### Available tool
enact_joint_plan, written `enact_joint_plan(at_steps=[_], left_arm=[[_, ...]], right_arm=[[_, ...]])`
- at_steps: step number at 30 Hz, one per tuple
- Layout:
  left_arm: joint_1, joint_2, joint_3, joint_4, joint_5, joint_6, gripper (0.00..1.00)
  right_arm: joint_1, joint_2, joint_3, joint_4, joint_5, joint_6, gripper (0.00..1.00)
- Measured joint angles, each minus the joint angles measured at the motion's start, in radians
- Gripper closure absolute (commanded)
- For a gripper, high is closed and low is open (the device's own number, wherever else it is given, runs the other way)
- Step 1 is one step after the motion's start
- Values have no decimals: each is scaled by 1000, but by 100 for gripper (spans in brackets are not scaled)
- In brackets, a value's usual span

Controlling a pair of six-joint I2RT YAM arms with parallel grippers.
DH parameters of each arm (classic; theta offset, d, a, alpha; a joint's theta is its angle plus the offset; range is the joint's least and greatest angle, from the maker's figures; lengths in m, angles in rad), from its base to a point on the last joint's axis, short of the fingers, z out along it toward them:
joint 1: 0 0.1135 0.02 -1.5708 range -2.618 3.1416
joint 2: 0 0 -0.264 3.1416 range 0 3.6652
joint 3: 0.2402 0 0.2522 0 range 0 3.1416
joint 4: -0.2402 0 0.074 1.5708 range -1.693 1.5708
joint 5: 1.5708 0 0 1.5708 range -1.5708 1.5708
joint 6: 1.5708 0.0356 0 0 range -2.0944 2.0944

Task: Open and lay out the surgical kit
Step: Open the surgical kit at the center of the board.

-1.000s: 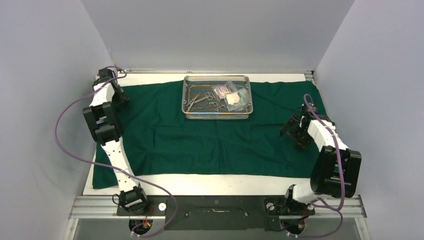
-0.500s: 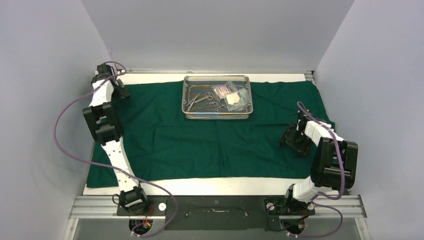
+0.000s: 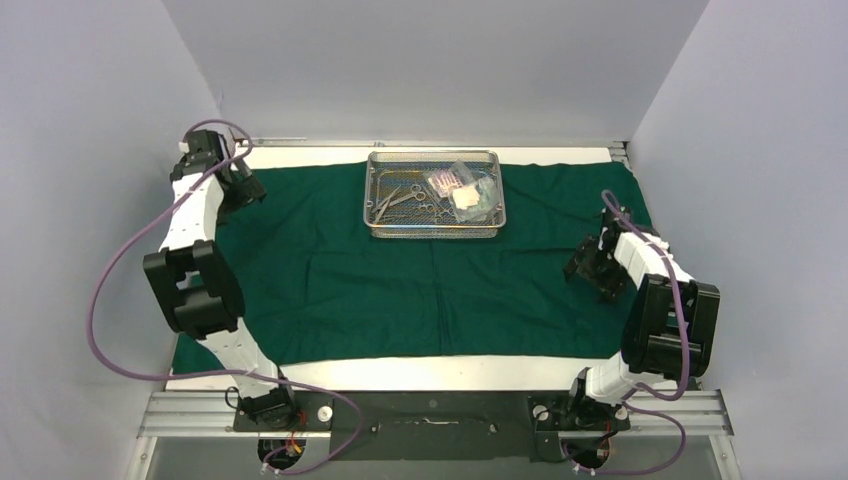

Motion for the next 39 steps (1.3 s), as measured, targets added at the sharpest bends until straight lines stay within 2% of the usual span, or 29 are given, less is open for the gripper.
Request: enact_joint_plan(at_steps=[4,6,8,11,14,17,18,21,25,29,32,39], left_arm=[[37,-137,-180,11,8,-33,14],[72,-206,-268,19,23,-53,8],[112,-282,-365,32,31,-70,3],[157,-375,-486,43,31,-89,3],[185,-440,-585,51,23,-103,3],[206,-476,-663,59,0,-111,1],[213,-483,-680,60,-7,-113,0],[243,-489,-714,76,-15,-134,19],[311,-480,-752,97,-11,-164,28],[346,-447,-771,114,-22,-182,34],[348,-424,-786,122,-52,-185,36],[356,-346,-787,130,-161,-173,37]], right_arm=[[0,-7,114,14,-17,-1,19],[1,-17,153,39,-26,-3,15],[3,-29,163,69,-37,-7,7],[22,-32,159,82,-55,-26,2],[92,-36,143,96,-66,-47,1],[216,-58,119,107,-76,-53,1],[247,-66,114,111,-79,-53,2],[380,-95,97,135,-89,-53,7],[548,-94,93,164,-94,-57,16],[693,-52,94,184,-91,-79,34],[777,6,94,188,-75,-103,42],[1012,114,97,189,5,-132,42]])
